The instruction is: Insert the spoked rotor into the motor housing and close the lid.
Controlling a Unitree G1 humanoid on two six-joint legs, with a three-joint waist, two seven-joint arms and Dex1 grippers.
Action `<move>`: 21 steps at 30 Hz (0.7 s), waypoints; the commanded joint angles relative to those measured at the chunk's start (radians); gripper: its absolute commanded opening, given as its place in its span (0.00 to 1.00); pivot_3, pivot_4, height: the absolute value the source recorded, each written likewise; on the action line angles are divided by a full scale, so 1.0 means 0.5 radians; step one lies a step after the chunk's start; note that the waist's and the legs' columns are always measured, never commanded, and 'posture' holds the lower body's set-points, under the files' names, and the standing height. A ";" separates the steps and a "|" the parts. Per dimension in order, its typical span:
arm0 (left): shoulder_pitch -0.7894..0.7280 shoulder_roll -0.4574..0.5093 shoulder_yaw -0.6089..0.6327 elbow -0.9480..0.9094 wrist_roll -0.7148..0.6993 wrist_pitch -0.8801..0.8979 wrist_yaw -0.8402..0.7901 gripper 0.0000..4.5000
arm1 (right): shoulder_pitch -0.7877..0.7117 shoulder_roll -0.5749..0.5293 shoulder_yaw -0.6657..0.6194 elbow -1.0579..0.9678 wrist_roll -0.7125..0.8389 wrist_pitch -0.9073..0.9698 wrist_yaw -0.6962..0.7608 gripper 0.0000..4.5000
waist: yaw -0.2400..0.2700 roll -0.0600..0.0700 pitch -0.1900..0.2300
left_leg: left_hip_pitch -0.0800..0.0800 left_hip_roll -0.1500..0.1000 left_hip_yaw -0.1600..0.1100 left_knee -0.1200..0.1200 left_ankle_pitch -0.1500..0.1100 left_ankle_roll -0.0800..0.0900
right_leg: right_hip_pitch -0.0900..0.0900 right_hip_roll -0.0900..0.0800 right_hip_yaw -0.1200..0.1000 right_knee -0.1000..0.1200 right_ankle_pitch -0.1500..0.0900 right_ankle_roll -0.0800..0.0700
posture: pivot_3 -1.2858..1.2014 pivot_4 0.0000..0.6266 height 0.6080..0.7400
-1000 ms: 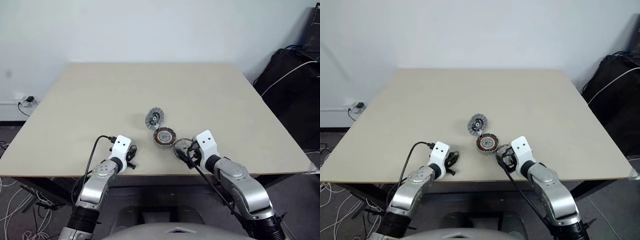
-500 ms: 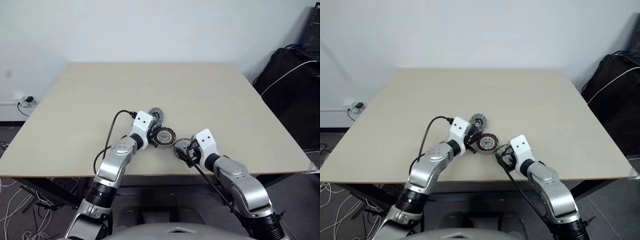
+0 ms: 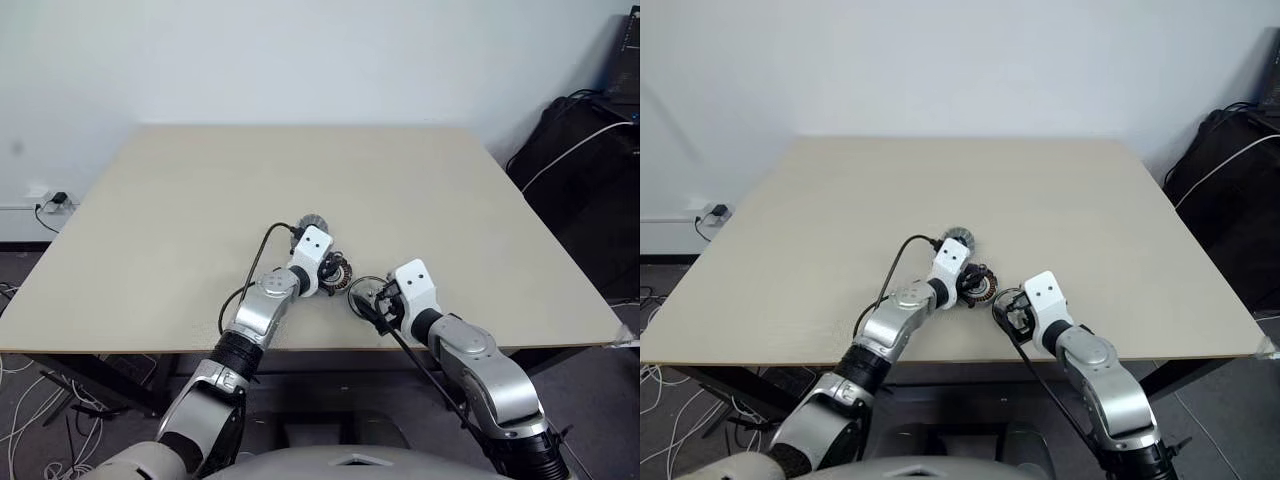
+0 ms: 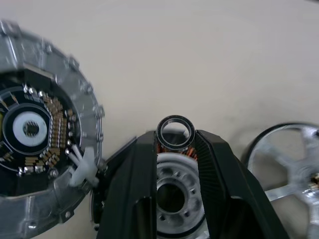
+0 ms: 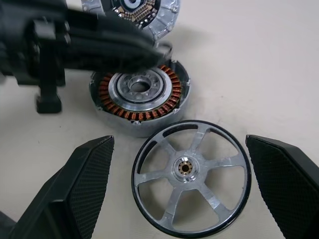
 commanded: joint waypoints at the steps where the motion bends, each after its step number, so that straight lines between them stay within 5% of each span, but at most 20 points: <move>1: -0.069 -0.020 0.013 0.069 0.033 -0.061 0.002 0.17 | -0.001 0.011 -0.042 -0.087 -0.002 -0.051 -0.025 1.00 | 0.000 0.000 0.000 | 0.000 0.000 0.000 0.000 0.000 0.001 | 0.000 0.000 0.000 0.000 0.000 0.000 | 0.52 0.00 1.00; 8: -0.039 -0.023 0.013 0.099 0.029 -0.037 -0.063 0.17 | 0.003 0.023 -0.036 -0.091 -0.002 -0.055 -0.035 1.00 | 0.000 -0.001 0.000 | 0.000 0.000 0.000 0.001 -0.002 -0.003 | -0.002 -0.002 0.000 0.000 0.000 0.000 | 0.52 0.00 1.00; 15: -0.013 -0.022 0.054 -0.028 0.007 -0.066 -0.065 0.69 | -0.013 0.028 -0.027 -0.082 0.000 -0.053 -0.029 1.00 | 0.000 -0.001 0.000 | 0.000 0.000 -0.001 0.001 -0.002 -0.003 | -0.002 -0.003 0.000 0.000 0.000 0.000 | 0.52 0.00 1.00; 18: 0.013 -0.022 0.079 -0.183 -0.020 -0.085 -0.072 0.66 | -0.017 0.026 -0.027 -0.081 0.002 -0.049 -0.025 1.00 | 0.000 -0.001 0.000 | 0.000 0.000 -0.001 0.001 -0.002 -0.003 | -0.002 -0.003 0.000 0.000 0.000 0.000 | 0.52 0.00 1.00; 21: 0.075 -0.005 0.101 -0.362 -0.042 -0.060 -0.073 0.46 | -0.021 0.027 -0.027 -0.079 0.003 -0.040 -0.026 1.00 | 0.000 0.000 0.000 | 0.000 0.000 -0.001 0.001 -0.002 -0.004 | -0.002 -0.004 0.000 0.000 0.000 0.000 | 0.52 0.00 1.00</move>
